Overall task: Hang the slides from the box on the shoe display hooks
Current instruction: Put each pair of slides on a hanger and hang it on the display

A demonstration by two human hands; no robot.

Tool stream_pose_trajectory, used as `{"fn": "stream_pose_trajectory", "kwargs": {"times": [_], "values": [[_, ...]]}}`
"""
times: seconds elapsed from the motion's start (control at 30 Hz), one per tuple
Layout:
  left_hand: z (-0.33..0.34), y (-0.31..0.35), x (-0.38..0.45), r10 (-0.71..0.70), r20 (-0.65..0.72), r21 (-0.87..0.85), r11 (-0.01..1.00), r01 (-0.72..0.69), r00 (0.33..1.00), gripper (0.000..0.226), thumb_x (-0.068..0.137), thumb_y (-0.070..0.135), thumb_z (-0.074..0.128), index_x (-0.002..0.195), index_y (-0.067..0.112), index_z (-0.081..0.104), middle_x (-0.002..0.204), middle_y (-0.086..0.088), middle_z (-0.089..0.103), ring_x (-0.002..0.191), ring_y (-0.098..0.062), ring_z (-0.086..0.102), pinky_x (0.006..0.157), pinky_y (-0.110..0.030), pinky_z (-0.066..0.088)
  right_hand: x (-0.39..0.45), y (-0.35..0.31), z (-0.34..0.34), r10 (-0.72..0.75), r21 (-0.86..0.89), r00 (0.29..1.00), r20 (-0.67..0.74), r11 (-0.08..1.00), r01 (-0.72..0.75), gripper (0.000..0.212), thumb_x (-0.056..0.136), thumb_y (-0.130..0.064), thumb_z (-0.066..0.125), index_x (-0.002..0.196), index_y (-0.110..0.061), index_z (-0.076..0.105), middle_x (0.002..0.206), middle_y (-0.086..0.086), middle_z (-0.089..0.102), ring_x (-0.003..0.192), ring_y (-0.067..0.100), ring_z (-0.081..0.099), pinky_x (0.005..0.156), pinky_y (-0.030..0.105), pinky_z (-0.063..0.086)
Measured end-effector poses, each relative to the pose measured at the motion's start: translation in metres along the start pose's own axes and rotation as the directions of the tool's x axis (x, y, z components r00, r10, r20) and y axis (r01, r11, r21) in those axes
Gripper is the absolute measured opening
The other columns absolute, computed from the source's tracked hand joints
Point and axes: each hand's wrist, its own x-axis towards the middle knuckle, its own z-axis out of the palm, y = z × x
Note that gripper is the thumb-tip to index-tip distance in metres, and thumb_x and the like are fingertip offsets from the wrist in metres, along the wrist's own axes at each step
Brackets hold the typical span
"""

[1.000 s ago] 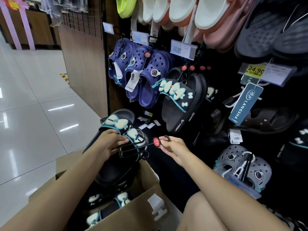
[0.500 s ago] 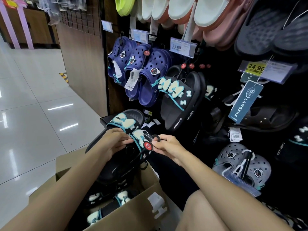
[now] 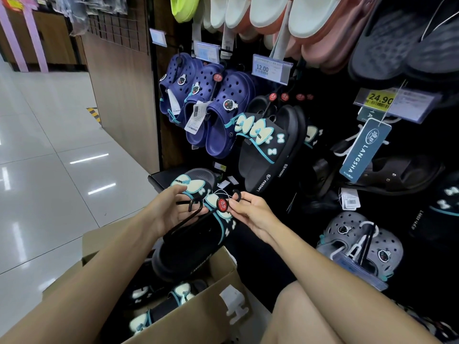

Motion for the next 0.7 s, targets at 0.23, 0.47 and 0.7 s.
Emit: {"fn": "stream_pose_trajectory", "kwargs": {"times": [0.23,0.47,0.7], "values": [[0.0017,0.0003,0.0016,-0.018,0.008,0.047,0.999,0.018,1.000,0.045,0.099,0.033,0.047,0.130,0.001,0.050,0.109,-0.023,0.070,0.102,-0.031,0.068,0.105,-0.042,0.046,-0.0019,-0.0015,-0.0001,-0.054,-0.033,0.998,-0.035,0.998,0.053,0.011,0.095,-0.001,0.061,0.090,-0.010,0.062,0.082,-0.001,0.075,0.079,0.005,0.072,0.070,0.013,0.055],[0.0019,-0.0011,0.0026,-0.019,-0.027,0.002,1.000,0.019,0.999,0.033,0.100,0.029,0.046,0.108,0.000,0.059,0.090,-0.018,0.073,0.064,-0.022,0.073,0.050,-0.030,0.058,0.0028,-0.0002,-0.0051,-0.102,-0.017,0.983,-0.149,0.995,0.101,0.012,0.096,-0.003,0.060,0.089,-0.013,0.058,0.093,0.002,0.074,0.080,0.004,0.071,0.071,0.013,0.054],[0.0036,-0.0029,0.0037,0.027,-0.032,0.053,0.998,-0.025,0.999,0.028,0.099,0.022,0.046,0.092,0.000,0.062,0.078,-0.019,0.072,0.059,-0.025,0.071,0.060,-0.032,0.059,0.0031,0.0003,-0.0023,-0.135,-0.022,0.974,-0.182,0.991,0.133,0.009,0.097,-0.005,0.060,0.105,-0.007,0.063,0.096,0.005,0.074,0.081,0.003,0.072,0.076,0.014,0.053]]}}
